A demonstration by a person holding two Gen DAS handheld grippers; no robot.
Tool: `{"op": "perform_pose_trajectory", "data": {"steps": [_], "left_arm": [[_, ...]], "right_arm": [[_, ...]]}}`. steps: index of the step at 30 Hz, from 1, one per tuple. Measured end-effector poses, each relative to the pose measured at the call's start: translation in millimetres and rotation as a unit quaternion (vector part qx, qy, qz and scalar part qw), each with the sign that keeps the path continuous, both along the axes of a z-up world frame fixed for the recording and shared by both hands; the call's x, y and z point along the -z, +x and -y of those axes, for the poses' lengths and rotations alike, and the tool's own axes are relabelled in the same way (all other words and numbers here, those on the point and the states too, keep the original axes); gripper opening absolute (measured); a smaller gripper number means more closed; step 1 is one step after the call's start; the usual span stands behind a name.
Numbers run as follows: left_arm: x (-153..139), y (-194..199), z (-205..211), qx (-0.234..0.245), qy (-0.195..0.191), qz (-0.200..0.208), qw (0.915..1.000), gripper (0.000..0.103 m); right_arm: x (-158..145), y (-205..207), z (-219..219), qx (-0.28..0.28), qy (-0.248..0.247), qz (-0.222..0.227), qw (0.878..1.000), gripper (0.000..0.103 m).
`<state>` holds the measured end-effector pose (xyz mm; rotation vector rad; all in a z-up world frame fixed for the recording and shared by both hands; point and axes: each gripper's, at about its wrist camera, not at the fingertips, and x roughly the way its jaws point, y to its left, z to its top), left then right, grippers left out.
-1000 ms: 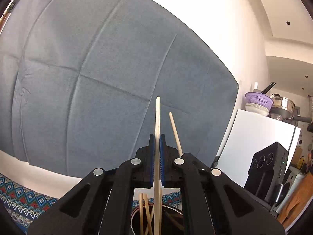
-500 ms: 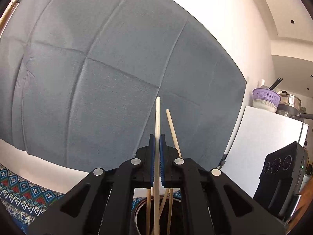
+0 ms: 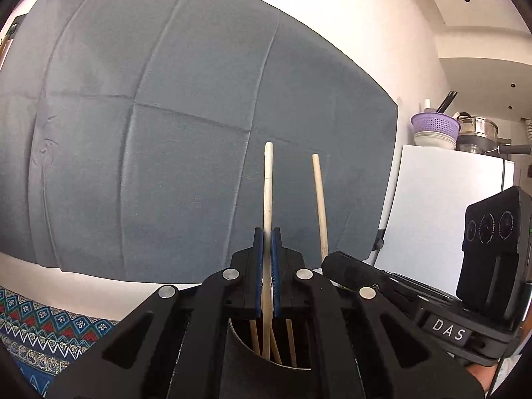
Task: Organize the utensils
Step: 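Raise both held sticks and lower them into the black holder, then open both tools to release the sticks into the holder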
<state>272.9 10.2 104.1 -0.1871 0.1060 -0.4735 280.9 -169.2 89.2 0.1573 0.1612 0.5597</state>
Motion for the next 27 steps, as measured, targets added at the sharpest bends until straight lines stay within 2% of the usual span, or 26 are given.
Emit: {"op": "perform_pose_trajectory", "data": {"steps": [7,11,14,15,17,19,20,22,23,24,25,27], "left_arm": [[-5,-26,5,0.019,0.025,0.012,0.9994,0.005],[-8,-32,9,0.020,0.053,0.003,0.9984,0.008],[-10,-33,9,0.012,0.068,-0.007,0.9976,0.021],[-11,-33,7,0.012,0.069,-0.012,0.9975,0.030],[-11,-33,2,0.007,0.062,-0.024,0.9978,0.051],[-9,-32,-2,0.008,0.057,-0.044,0.9974,0.066],[-8,-31,-4,0.004,0.058,-0.054,0.9968,0.070],[-5,-31,-7,-0.008,0.061,-0.071,0.9956,0.086],[-3,-31,-10,-0.015,0.058,-0.078,0.9952,0.089],[-1,-32,-12,-0.020,0.055,-0.085,0.9947,0.095],[2,-33,-14,-0.027,0.053,-0.091,0.9941,0.097],[7,-34,-17,-0.031,0.054,-0.103,0.9928,0.097]], "right_arm": [[8,-20,4,-0.006,-0.043,-0.006,0.999,0.005],[12,-27,2,0.002,-0.070,-0.009,0.998,0.006],[14,-34,4,0.012,-0.082,-0.005,0.997,0.007],[13,-37,5,0.012,-0.083,-0.005,0.996,0.008],[13,-43,9,0.016,-0.086,-0.006,0.996,0.018],[12,-48,14,0.021,-0.086,-0.003,0.996,0.043],[12,-51,17,0.021,-0.086,-0.001,0.996,0.044],[14,-55,21,0.016,-0.088,-0.003,0.996,0.046],[15,-57,23,0.013,-0.088,-0.002,0.996,0.049],[17,-60,25,0.011,-0.088,-0.002,0.996,0.058],[18,-63,28,0.013,-0.089,-0.002,0.996,0.066],[22,-68,30,0.012,-0.092,-0.010,0.996,0.073]]}}
